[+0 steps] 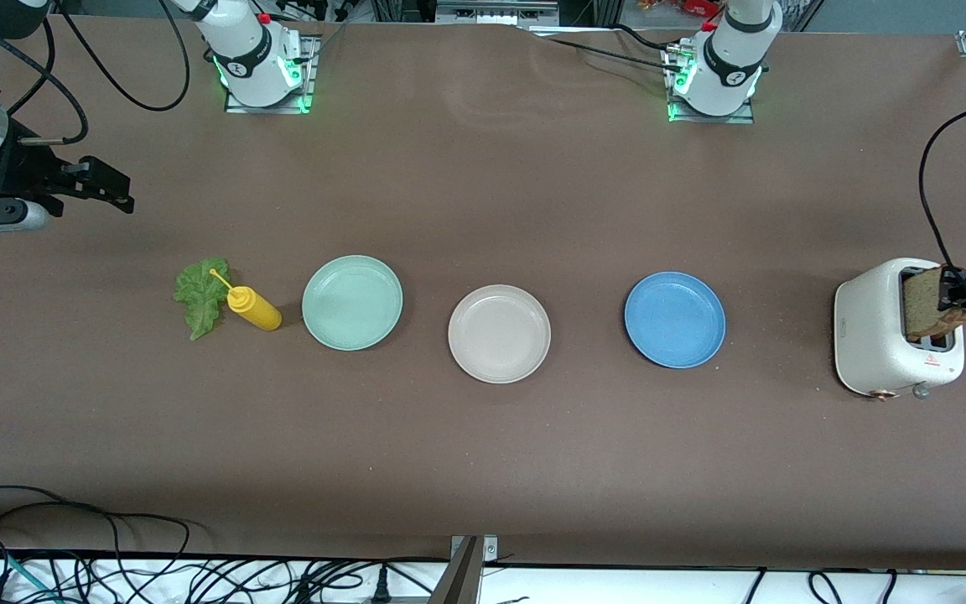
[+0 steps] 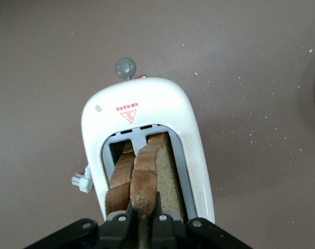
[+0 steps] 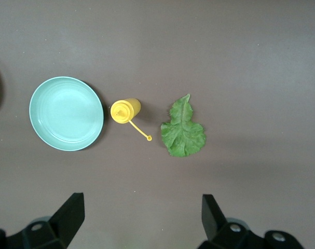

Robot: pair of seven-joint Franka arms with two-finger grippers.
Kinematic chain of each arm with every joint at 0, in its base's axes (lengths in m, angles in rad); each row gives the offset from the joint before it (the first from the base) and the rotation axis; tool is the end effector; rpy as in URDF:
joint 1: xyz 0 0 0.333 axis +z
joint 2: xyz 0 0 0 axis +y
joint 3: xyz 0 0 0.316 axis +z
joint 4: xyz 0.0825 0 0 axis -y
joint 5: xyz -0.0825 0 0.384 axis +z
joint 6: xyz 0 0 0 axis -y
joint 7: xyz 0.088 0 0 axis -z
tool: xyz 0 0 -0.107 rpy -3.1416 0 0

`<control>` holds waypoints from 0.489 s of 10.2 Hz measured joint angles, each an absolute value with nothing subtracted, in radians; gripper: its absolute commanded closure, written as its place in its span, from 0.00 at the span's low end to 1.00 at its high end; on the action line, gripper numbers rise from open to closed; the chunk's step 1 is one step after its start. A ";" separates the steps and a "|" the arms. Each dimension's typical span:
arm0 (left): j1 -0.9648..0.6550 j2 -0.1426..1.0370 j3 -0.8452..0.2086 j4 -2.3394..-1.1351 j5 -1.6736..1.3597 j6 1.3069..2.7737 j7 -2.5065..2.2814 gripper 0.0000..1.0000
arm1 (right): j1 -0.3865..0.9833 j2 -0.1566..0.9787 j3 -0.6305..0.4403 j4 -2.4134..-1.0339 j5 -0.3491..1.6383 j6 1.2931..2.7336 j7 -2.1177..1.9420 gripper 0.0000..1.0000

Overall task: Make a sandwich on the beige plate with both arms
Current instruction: 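Grasp one bread slice with the left gripper and lift it out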

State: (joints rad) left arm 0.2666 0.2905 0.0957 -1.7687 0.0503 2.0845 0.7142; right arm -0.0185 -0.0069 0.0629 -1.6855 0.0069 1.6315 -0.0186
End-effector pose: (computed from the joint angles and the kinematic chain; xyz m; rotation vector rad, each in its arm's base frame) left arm 0.5972 0.2244 0.4010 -3.0114 0.5798 0.0215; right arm 0.5533 0.0254 0.5792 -3.1334 -0.0978 0.0740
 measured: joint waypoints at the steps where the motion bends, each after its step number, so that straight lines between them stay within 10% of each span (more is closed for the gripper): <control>1: 0.267 0.287 0.095 -1.738 0.050 2.052 0.718 1.00 | -0.018 -0.007 0.063 -1.686 0.007 1.632 -0.019 0.00; 5: 0.235 0.278 0.081 -1.551 0.050 1.880 0.725 1.00 | -0.019 -0.007 0.063 -1.685 0.007 1.631 -0.019 0.00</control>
